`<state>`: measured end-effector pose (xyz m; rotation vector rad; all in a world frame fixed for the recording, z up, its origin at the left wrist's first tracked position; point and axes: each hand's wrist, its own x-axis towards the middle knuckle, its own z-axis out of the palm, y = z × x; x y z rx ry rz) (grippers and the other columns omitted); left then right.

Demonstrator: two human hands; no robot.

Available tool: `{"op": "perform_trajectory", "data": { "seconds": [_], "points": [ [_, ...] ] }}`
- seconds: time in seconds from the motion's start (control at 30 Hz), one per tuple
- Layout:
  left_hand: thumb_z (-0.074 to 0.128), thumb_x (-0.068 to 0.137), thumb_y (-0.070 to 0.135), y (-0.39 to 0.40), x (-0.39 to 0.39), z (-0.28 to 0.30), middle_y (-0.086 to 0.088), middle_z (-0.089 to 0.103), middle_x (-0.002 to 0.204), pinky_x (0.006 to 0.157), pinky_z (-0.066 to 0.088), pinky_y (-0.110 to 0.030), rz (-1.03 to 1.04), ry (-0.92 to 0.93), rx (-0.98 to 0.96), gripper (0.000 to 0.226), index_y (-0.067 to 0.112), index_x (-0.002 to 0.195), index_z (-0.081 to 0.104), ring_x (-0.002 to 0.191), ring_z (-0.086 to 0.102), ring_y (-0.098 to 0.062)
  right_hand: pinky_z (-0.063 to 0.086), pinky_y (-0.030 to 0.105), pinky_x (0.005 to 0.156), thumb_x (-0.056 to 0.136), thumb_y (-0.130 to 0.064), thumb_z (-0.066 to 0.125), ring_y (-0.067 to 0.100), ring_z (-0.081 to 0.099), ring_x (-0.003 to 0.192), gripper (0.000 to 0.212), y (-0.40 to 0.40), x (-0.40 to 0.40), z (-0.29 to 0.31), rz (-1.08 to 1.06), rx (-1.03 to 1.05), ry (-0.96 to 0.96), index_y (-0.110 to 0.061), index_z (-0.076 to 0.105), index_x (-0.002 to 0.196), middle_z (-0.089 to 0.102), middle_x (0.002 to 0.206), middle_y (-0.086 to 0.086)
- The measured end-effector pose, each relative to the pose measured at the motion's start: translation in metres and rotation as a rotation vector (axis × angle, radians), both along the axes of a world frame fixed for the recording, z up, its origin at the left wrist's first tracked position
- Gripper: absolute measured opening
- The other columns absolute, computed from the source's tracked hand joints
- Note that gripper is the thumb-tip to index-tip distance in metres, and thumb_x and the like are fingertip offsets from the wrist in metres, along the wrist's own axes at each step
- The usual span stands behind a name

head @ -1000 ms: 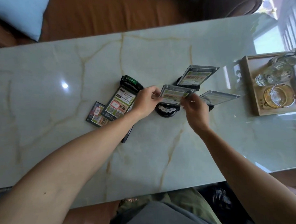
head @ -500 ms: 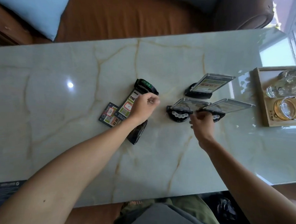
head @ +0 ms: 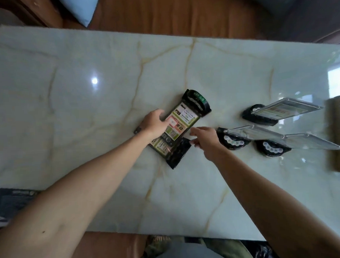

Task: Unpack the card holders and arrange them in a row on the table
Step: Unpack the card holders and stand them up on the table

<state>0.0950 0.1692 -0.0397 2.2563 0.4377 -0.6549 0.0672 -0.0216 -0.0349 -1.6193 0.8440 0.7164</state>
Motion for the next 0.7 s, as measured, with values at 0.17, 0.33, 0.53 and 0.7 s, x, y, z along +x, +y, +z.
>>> {"op": "perform_trajectory", "data": {
  "seconds": [0.17, 0.33, 0.53, 0.7],
  "points": [
    [0.069, 0.088, 0.021, 0.002, 0.004, 0.000, -0.002, 0.073, 0.116, 0.093, 0.053, -0.032, 0.012, -0.005, -0.045, 0.031, 0.017, 0.118, 0.070, 0.106, 0.067, -0.019, 0.044, 0.026, 0.043, 0.097, -0.011, 0.059, 0.014, 0.056, 0.043, 0.010, 0.002, 0.012, -0.005, -0.127, 0.103, 0.094, -0.002, 0.064, 0.100, 0.073, 0.085, 0.014],
    [0.077, 0.081, 0.015, 0.003, 0.016, 0.025, -0.001, 0.075, 0.095, 0.079, 0.056, -0.025, 0.061, -0.061, -0.171, 0.023, 0.013, 0.104, 0.075, 0.089, 0.071, -0.014, 0.041, 0.024, 0.043, 0.095, -0.008, 0.059, 0.011, 0.046, 0.040, 0.007, -0.003, 0.020, 0.005, -0.185, 0.061, -0.037, -0.006, 0.063, 0.090, 0.070, 0.071, 0.008],
    [0.080, 0.079, 0.019, -0.007, 0.041, 0.066, -0.007, 0.078, 0.090, 0.074, 0.056, -0.019, 0.144, -0.061, -0.418, 0.014, 0.011, 0.090, 0.080, 0.078, 0.068, -0.011, 0.035, 0.022, 0.042, 0.089, -0.003, 0.059, 0.011, 0.040, 0.036, 0.012, -0.019, 0.039, 0.028, -0.251, 0.127, -0.207, -0.010, 0.067, 0.084, 0.057, 0.048, -0.002],
    [0.074, 0.086, 0.021, -0.020, 0.053, 0.081, -0.012, 0.074, 0.077, 0.057, 0.050, -0.016, 0.200, -0.029, -0.489, 0.026, -0.004, 0.092, 0.076, 0.058, 0.065, -0.010, 0.038, 0.021, 0.043, 0.087, -0.002, 0.056, 0.013, 0.042, 0.040, 0.017, -0.026, 0.049, 0.042, -0.325, 0.153, -0.228, -0.004, 0.072, 0.081, 0.063, 0.064, 0.013]
  ]
}}
